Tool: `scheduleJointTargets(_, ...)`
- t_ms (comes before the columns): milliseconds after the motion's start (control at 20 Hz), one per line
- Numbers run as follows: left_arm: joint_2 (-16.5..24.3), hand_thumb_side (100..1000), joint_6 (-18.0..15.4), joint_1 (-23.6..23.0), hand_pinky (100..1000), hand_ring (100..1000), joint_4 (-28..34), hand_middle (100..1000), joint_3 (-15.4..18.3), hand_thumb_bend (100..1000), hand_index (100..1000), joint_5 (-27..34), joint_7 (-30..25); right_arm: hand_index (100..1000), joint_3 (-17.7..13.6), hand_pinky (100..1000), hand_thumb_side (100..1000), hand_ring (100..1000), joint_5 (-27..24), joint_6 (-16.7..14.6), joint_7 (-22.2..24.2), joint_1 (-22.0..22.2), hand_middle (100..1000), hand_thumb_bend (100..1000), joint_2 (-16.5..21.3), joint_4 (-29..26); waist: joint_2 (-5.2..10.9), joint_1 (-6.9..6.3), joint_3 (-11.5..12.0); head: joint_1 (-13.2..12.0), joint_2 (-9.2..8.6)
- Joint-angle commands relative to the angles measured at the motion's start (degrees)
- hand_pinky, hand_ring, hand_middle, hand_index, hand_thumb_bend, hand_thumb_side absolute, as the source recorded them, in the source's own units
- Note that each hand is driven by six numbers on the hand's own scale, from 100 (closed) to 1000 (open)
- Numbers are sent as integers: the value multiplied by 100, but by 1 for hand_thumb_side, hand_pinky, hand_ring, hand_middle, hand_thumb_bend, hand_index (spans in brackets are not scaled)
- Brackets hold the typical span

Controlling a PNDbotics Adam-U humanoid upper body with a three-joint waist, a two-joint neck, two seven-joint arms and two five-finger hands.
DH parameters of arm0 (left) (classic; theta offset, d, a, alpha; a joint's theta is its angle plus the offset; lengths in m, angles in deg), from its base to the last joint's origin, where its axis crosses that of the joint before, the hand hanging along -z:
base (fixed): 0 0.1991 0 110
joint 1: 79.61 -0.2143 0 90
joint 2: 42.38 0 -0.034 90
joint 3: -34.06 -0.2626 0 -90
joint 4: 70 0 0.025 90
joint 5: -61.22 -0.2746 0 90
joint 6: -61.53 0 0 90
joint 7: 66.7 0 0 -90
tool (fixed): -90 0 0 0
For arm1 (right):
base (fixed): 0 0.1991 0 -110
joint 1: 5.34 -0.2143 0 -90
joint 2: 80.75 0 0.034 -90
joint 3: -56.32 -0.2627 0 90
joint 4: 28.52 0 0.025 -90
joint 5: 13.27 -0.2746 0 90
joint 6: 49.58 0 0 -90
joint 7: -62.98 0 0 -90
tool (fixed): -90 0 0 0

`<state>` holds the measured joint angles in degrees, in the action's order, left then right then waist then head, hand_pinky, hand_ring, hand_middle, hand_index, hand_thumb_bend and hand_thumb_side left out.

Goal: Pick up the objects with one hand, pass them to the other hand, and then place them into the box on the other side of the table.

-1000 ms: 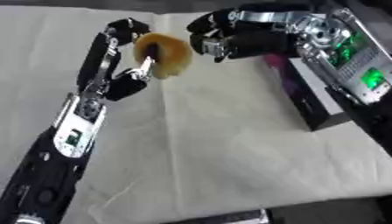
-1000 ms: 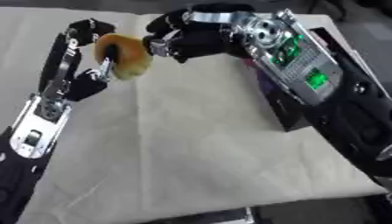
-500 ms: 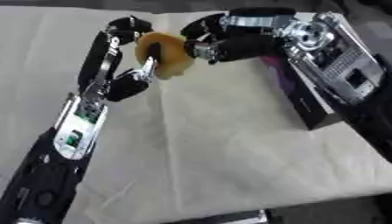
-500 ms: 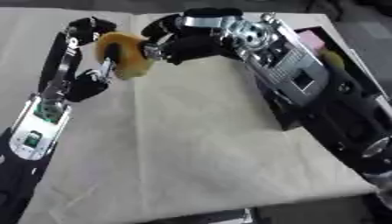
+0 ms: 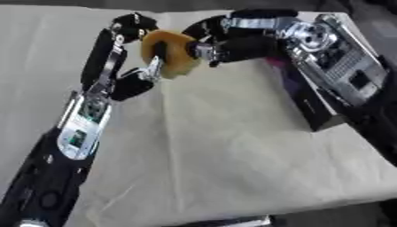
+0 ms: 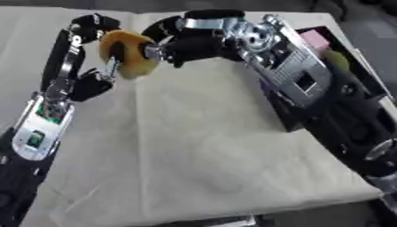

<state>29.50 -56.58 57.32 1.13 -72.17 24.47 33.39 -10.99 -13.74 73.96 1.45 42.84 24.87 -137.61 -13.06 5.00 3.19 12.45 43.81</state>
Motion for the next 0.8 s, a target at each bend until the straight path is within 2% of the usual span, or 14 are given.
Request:
scheduleJointTargets(50,-45,672,-67,133,744,736,183,574,-67,100,427,4,45,961,-54,774,685,898,57,39,-24,-60,905,154,93,-10,-5,47,1,20,31)
scheduleJointTargets(500,-41,672,-183,139,742,733,369,574,-185,100,428,131,111,959,-31,776,679,896,201,18,-43,-45,903,167,83,80,-20,55,24,56,31)
scheduleJointTargets(700,-42,672,-225,142,741,731,426,573,-206,100,429,190,153,947,-27,774,628,891,217,18,1,-36,889,201,75,113,-26,53,21,67,31)
scheduleJointTargets(800,-43,672,-248,142,741,730,440,573,-216,100,429,215,170,924,-28,772,583,884,200,26,23,-31,850,232,68,127,-29,52,20,65,31)
